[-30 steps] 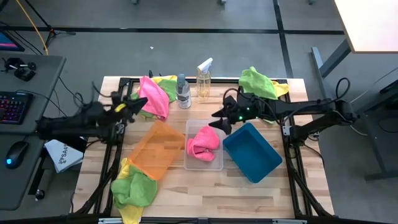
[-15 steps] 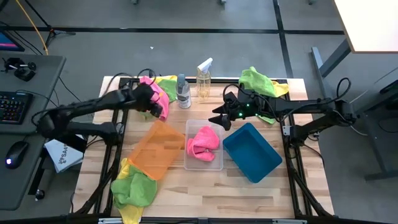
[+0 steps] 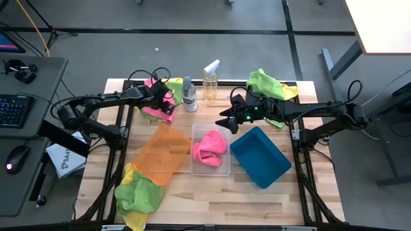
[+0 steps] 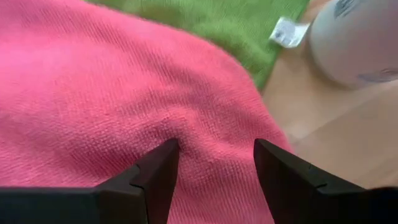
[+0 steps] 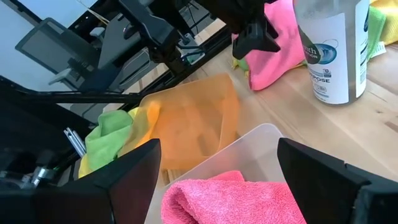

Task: Sort microfiber towel by color & place in baskets
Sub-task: Put the pink microfiber towel into the white bin

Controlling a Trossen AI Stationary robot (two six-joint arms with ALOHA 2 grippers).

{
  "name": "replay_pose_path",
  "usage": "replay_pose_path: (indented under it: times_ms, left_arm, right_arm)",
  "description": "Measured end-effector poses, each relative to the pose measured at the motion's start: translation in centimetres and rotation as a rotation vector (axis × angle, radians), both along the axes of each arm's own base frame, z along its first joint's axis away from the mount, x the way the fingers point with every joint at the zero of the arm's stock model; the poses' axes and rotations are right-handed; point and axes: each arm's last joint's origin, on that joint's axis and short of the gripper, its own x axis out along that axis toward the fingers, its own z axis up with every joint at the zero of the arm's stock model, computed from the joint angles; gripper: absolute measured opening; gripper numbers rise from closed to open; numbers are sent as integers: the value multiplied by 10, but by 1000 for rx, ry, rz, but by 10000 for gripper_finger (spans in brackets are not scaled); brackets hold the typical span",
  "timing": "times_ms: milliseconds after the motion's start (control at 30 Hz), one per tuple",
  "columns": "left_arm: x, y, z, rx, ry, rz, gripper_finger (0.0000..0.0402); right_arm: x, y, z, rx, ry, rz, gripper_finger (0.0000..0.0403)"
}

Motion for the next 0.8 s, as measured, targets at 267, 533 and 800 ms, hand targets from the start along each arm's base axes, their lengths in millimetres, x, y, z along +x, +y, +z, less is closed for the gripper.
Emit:
replay_pose_path:
  times_ms: [267,533,800]
  left_arm:
    - [3,0,-11,-61,26,-63,70]
    - [-9,-12,63,46,-109,-125,3]
    - [-43,-77,181,169,-335,-364,1]
  right_arm:
    - [0,0,0,31,-1,-13,318]
    - [0,1,1,70,-9,5,318]
    - [2,4,17,79,-153,105,318]
